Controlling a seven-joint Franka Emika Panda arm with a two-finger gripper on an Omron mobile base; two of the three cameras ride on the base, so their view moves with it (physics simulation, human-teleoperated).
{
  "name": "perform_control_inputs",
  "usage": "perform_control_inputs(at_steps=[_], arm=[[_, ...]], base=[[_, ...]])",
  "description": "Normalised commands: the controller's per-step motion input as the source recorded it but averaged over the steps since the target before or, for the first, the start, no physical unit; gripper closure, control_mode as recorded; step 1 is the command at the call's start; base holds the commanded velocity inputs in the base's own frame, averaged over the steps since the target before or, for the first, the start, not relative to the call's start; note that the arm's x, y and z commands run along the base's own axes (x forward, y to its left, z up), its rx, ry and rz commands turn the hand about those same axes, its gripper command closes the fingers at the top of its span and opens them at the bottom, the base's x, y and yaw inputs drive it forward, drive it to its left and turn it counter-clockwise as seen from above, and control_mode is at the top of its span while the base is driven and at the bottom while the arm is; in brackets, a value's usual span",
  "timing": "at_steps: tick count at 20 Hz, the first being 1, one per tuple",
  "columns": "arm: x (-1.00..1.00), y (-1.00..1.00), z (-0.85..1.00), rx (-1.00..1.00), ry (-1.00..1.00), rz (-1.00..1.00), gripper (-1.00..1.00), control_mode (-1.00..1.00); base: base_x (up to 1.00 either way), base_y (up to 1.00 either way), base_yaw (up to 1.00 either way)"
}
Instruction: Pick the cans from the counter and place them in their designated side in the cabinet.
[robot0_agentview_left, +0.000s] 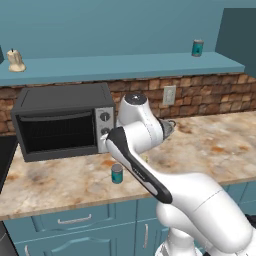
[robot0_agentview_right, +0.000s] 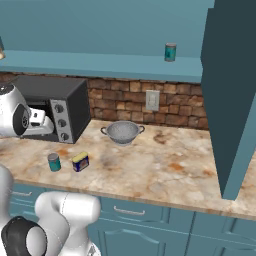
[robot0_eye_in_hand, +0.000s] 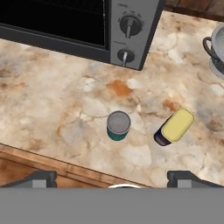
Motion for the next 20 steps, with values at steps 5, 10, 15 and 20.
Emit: perform_control_inputs(at_steps=[5, 10, 15, 20], arm=[[0.08, 0.0, -0.21, 0.0, 0.0, 0.06, -1.0, -1.0], [0.06, 0.0, -0.22, 0.0, -0.01, 0.04, -1.0, -1.0], [0.06, 0.0, -0.2, 0.0, -0.02, 0.03, -1.0, -1.0], [0.08, 0.0, -0.2, 0.0, -0.01, 0.02, -1.0, -1.0]], base=[[0.0, 0.0, 0.0], [0.0, 0.0, 0.0], [0.0, 0.0, 0.0], [0.0, 0.0, 0.0]])
